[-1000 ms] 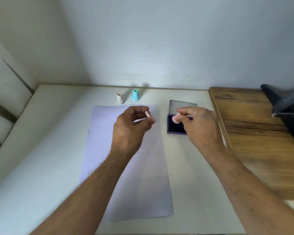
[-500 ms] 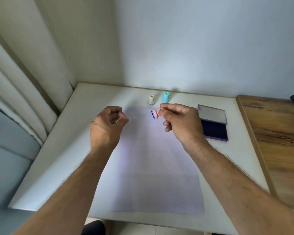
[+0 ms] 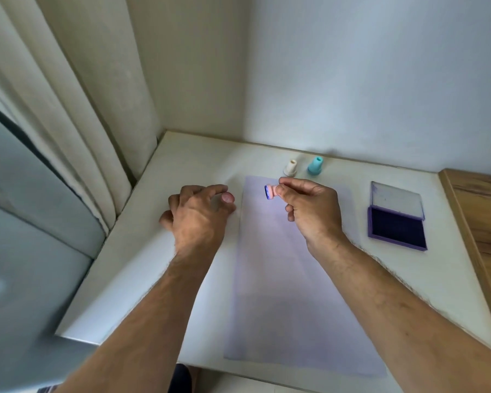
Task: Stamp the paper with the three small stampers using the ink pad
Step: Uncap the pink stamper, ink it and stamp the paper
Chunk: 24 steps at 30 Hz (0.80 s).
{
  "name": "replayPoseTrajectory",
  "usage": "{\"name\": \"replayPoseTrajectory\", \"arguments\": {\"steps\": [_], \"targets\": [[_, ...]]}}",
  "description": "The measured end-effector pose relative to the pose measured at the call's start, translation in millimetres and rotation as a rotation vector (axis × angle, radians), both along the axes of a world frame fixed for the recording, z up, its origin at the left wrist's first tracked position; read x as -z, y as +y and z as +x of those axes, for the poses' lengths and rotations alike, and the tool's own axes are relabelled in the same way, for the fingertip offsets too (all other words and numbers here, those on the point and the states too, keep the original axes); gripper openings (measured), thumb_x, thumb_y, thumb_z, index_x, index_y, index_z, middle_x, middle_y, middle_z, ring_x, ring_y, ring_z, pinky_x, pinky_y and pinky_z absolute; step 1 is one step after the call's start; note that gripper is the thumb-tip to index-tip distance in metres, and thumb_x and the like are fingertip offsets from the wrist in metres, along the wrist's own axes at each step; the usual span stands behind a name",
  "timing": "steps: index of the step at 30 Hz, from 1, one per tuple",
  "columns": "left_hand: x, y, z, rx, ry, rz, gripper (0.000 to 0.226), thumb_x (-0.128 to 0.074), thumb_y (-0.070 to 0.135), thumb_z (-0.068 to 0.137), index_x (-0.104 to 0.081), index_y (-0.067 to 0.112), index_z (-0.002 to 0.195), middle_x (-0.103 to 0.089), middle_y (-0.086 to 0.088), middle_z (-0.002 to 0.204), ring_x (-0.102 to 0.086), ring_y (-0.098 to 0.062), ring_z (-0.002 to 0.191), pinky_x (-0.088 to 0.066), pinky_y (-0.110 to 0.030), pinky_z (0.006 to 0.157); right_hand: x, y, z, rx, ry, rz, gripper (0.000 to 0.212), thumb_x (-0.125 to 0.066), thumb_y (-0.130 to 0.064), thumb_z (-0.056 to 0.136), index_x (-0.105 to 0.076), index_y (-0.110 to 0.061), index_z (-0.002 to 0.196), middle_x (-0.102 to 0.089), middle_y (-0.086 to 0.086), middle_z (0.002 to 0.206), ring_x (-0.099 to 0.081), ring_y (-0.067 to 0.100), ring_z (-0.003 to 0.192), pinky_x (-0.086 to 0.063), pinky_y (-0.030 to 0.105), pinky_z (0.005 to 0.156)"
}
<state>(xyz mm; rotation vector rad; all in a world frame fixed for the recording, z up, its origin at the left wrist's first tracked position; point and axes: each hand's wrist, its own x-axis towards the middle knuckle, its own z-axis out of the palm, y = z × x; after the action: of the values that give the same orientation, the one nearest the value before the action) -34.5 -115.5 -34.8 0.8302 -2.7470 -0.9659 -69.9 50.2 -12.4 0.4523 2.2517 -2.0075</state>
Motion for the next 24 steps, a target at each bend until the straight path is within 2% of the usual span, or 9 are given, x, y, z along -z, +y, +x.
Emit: {"name": "replayPoseTrajectory", "arguments": {"steps": [3,6,9,12,15,18,22,24], "targets": [[-4,1,-3,0.032,-0.035,-0.004,0.044,-0.063,0.045,0.084,-0.056,0.047,0.128,-0.052,0.009,0.134,-0.035,-0.019,0.127,-0.021,-0.036,0.093,5,1,-3,0.020,-0.005,0.004,0.019,-0.076,-0.016,0.082,-0.077,-0.017,0.101,-0.074,-0.006,0.081,-0.051,0.008,0.050,-0.050,0.021,0.055],[-9,6,-4,0.133,0.055,-0.010,0.050,-0.069,0.040,0.083,-0.055,0.043,0.131,-0.054,0.010,0.128,-0.034,-0.018,0.126,-0.021,-0.032,0.093,9,4,-4,-0.032,0.060,0.079,0.019,-0.074,-0.015,0.084,-0.076,-0.018,0.102,-0.074,-0.003,0.079,-0.051,0.005,0.049,-0.050,0.020,0.053],[-11,15,-3,0.265,0.058,-0.051,0.060,-0.075,0.049,0.077,-0.055,0.039,0.133,-0.056,0.010,0.122,-0.035,-0.016,0.124,-0.020,-0.030,0.091,14,6,-1,-0.082,0.082,0.127,0.018,-0.074,-0.016,0.084,-0.077,-0.019,0.101,-0.074,-0.002,0.078,-0.054,0.000,0.050,-0.049,0.019,0.054],[-9,20,-3,0.357,0.040,-0.134,0.068,-0.073,0.057,0.076,-0.052,0.036,0.137,-0.050,0.011,0.136,-0.030,-0.015,0.131,-0.017,-0.030,0.094,15,11,4,-0.107,0.073,0.140,0.018,-0.074,-0.015,0.084,-0.078,-0.019,0.102,-0.075,-0.004,0.080,-0.055,-0.001,0.052,-0.048,0.018,0.055],[-9,21,-3,0.429,0.047,-0.183,0.076,-0.070,0.062,0.074,-0.049,0.033,0.141,-0.046,0.011,0.143,-0.028,-0.015,0.135,-0.016,-0.031,0.104,15,19,8,-0.134,0.072,0.159,0.018,-0.074,-0.015,0.084,-0.078,-0.019,0.101,-0.075,-0.004,0.079,-0.054,0.001,0.052,-0.048,0.020,0.056],[-10,19,-3,0.453,0.022,-0.224,0.082,-0.071,0.064,0.072,-0.048,0.030,0.143,-0.044,0.009,0.147,-0.026,-0.015,0.139,-0.014,-0.036,0.113,15,23,14,-0.161,0.065,0.172,0.017,-0.074,-0.015,0.084,-0.078,-0.020,0.100,-0.074,-0.006,0.075,-0.054,0.003,0.053,-0.048,0.021,0.057],[-10,21,-4,0.460,-0.022,-0.241,0.086,-0.071,0.066,0.071,-0.047,0.026,0.143,-0.040,0.007,0.151,-0.022,-0.016,0.143,-0.007,-0.036,0.116,11,23,14,-0.163,0.104,0.201,0.020,-0.074,-0.013,0.084,-0.077,-0.017,0.104,-0.076,-0.004,0.080,-0.063,0.005,0.062,-0.053,0.019,0.060],[-11,22,-6,0.445,-0.022,-0.242,0.084,-0.070,0.066,0.072,-0.048,0.024,0.142,-0.040,0.007,0.151,-0.021,-0.016,0.143,-0.006,-0.037,0.117,7,16,8,-0.148,0.163,0.255,0.024,-0.076,-0.014,0.082,-0.075,-0.018,0.106,-0.076,-0.007,0.082,-0.069,0.005,0.073,-0.057,0.020,0.069]]}}
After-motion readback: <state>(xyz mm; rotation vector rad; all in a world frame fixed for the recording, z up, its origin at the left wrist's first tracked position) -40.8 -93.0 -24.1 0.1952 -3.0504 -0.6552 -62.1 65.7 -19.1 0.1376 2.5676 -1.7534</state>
